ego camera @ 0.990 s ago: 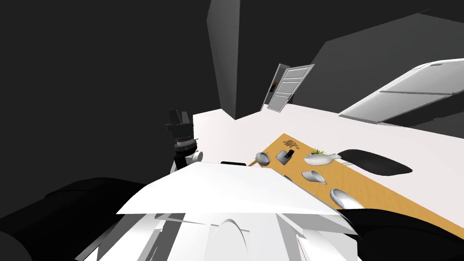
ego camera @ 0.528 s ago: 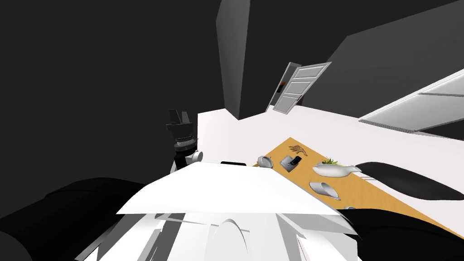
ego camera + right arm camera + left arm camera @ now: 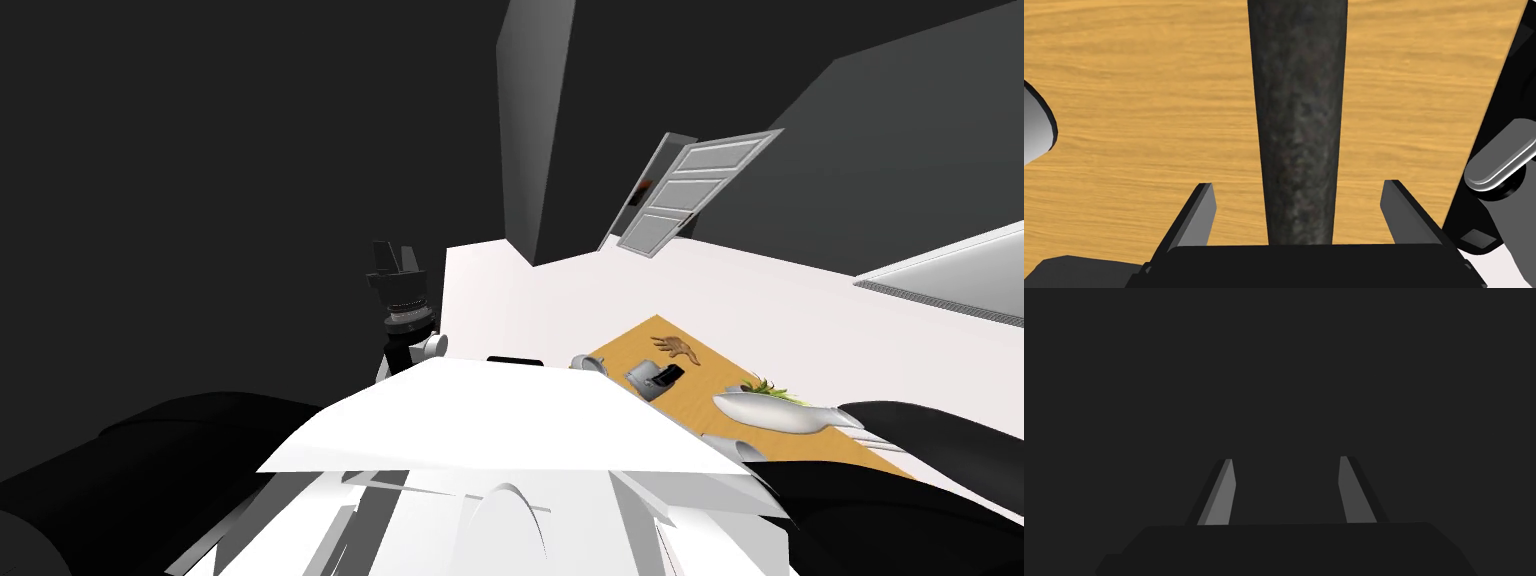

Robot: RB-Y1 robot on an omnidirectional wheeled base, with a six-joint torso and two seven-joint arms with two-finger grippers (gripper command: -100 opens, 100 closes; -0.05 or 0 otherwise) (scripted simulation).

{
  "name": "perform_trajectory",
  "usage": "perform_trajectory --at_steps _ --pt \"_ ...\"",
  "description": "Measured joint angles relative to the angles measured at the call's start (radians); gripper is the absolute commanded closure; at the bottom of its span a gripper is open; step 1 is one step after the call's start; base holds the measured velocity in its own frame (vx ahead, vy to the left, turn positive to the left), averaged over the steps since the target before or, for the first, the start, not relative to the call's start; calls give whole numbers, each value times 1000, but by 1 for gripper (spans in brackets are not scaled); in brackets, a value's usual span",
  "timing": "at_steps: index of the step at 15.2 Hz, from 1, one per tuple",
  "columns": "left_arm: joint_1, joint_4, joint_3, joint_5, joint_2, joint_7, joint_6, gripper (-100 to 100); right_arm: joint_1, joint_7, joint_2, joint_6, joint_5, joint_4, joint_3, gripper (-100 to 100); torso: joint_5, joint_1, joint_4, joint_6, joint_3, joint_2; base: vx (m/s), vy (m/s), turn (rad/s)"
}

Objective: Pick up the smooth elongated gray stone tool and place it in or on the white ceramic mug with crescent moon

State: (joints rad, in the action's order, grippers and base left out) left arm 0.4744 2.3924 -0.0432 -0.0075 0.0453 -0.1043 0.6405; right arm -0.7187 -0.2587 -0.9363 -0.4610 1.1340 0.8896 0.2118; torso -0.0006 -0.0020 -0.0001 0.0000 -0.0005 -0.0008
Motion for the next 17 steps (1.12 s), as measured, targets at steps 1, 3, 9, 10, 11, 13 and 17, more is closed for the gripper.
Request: perform_trajectory --at_steps 1,3,9,10,11,13,17 --pt "0 0 0 0 0 0 0 0 8 0 14 12 0 -8 8 -100 0 -1 0 0 1 1 -24 -57 76" --pt "0 0 0 0 0 0 0 0 22 -14 34 22 -2 -29 12 100 0 0 1 0 2 3 -10 -23 15" --pt "0 0 0 0 0 0 0 0 12 -9 23 19 -1 -14 9 100 2 4 0 1 1 2 4 14 -35" --pt "0 0 0 0 0 0 0 0 3 -2 7 12 1 -2 4 100 3 6 0 1 1 1 10 37 -52" --pt "0 0 0 0 0 0 0 0 1 1 2 8 1 0 3 100 2 6 0 1 1 1 69 91 -26" --pt "0 0 0 0 0 0 0 0 -2 0 -17 -11 -2 -7 -11 100 3 12 0 0 -2 -4 100 141 -29" --pt "0 0 0 0 0 0 0 0 -25 28 -61 -31 -3 18 -26 100 5 16 -1 -1 -6 -11 158 145 -25"
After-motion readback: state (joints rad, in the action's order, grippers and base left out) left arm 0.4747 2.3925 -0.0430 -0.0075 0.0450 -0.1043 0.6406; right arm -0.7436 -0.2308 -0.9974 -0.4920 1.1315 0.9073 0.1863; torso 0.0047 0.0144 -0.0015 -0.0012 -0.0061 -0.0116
